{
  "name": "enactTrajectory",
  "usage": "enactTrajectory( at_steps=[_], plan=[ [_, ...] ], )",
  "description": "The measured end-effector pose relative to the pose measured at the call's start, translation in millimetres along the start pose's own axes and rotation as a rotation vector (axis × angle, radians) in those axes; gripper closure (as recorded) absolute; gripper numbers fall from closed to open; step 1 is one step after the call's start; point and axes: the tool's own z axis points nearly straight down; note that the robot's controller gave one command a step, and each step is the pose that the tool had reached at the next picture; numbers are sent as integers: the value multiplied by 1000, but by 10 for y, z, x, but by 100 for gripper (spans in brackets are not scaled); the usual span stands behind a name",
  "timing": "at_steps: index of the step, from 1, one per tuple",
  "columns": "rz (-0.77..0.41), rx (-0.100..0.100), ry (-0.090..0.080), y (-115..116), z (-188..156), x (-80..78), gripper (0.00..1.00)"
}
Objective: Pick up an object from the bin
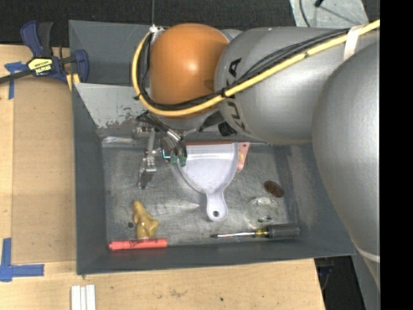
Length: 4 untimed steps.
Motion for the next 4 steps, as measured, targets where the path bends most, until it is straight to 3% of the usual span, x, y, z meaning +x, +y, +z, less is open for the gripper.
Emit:
enactTrajectory(
  at_steps=[1,2,3,4],
  plan=[
    [3,-1,-8,-10,-46,-21,0],
    [-295,-1,-14,91,487,282,0],
    [-400,-1,-8,97,917,452,0],
    [-164,0,-7,-17,1069,520,0]
  ],
)
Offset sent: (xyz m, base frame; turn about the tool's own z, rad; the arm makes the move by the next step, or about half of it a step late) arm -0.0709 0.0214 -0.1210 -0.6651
